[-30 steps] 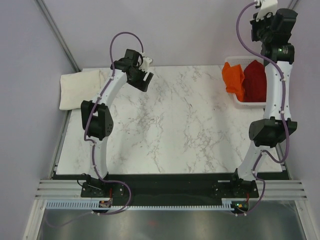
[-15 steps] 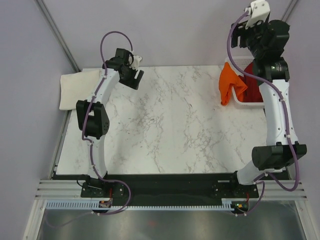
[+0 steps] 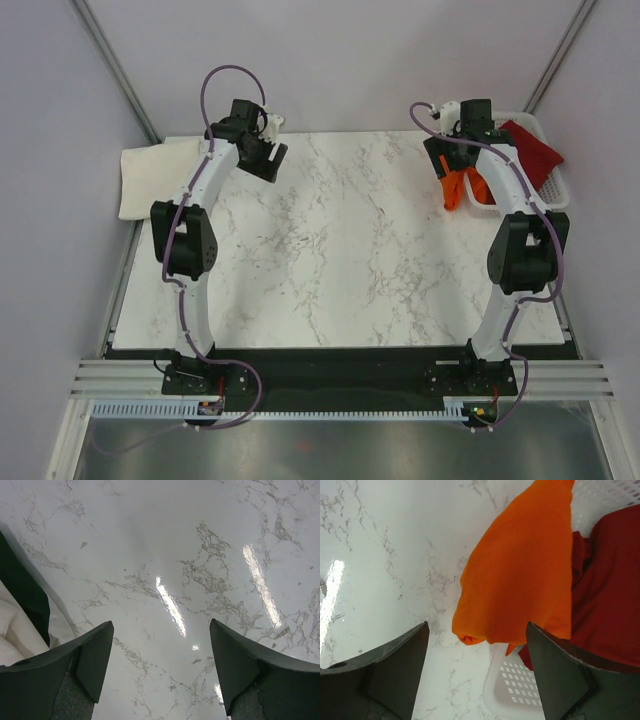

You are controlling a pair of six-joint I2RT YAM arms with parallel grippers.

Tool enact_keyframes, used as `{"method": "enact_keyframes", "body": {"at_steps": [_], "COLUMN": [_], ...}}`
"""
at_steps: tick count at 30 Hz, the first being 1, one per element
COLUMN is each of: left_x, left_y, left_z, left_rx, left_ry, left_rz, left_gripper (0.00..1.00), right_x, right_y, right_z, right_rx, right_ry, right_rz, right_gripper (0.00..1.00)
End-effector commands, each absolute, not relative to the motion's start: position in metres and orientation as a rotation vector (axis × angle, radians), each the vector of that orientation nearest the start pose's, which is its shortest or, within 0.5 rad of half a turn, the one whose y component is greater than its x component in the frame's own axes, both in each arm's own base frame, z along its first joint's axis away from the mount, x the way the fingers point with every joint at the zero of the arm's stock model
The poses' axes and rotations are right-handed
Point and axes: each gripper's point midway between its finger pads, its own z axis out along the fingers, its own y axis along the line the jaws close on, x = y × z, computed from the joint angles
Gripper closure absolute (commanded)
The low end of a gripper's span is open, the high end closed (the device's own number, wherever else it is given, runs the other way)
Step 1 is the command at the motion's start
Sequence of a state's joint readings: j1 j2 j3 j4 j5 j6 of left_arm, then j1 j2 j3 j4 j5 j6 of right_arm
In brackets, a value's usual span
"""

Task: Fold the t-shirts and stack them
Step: Grab the tshirt from the pile

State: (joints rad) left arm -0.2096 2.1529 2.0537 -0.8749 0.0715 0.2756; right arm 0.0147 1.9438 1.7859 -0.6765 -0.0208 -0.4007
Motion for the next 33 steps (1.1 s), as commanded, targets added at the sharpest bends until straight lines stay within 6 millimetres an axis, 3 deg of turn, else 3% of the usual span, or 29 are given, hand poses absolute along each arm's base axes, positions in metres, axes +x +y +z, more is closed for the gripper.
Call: {"method": "enact_keyframes", "body": {"at_steps": [1,5,10,13,14,16,17,20,21,22,24,25,27,29,33], "left_x": [0.514,0.514,0.516,0.517,0.517,0.517,0.517,0.515,0.514,0.514,0.513,0.513,0.513,0.515,0.523], "left_y": [-0.109,-0.108,-0.108,-0.108,-0.108,-0.108,-0.107,-0.106,-0.106,-0.106,-0.105,-0.104,-0.103,-0.100,-0.082], "left_z": [0.177,0.177,0.178,0.179,0.179,0.180,0.180,0.181,0.179,0.179,0.179,0.178,0.177,0.178,0.186], "left_rx": [0.610,0.611,0.613,0.612,0.610,0.609,0.609,0.611,0.612,0.615,0.612,0.610,0.606,0.600,0.555], "left_ry": [2.371,2.371,2.366,2.361,2.363,2.360,2.360,2.362,2.368,2.365,2.368,2.372,2.374,2.370,2.351], "left_rz": [-0.051,-0.044,-0.039,-0.038,-0.037,-0.037,-0.033,-0.030,-0.029,-0.027,-0.022,-0.017,-0.010,0.004,0.106], "left_gripper": [0.15,0.15,0.15,0.15,0.15,0.15,0.15,0.15,0.15,0.15,0.15,0.15,0.15,0.14,0.13], "right_x": [0.521,0.523,0.521,0.519,0.519,0.520,0.521,0.529,0.531,0.536,0.539,0.538,0.532,0.528,0.500], "right_y": [-0.022,-0.026,-0.029,-0.028,-0.028,-0.026,-0.026,-0.022,-0.021,-0.018,-0.014,-0.004,0.012,0.027,0.088], "right_z": [0.199,0.191,0.177,0.166,0.163,0.164,0.167,0.199,0.213,0.245,0.282,0.318,0.362,0.391,0.448], "right_rx": [-0.494,-0.494,-0.509,-0.515,-0.513,-0.507,-0.506,-0.509,-0.516,-0.520,-0.568,-0.582,-0.649,-0.691,-0.806], "right_ry": [2.297,2.321,2.393,2.439,2.450,2.452,2.444,2.356,2.322,2.236,2.125,2.021,1.885,1.783,1.558], "right_rz": [-0.267,-0.295,-0.295,-0.275,-0.269,-0.251,-0.249,-0.254,-0.263,-0.288,-0.344,-0.362,-0.390,-0.372,-0.225], "right_gripper": [0.14,0.22,0.24,0.34,0.47,0.63,0.84,0.99,1.00,1.00,1.00,1.00,1.00,1.00,0.98]}}
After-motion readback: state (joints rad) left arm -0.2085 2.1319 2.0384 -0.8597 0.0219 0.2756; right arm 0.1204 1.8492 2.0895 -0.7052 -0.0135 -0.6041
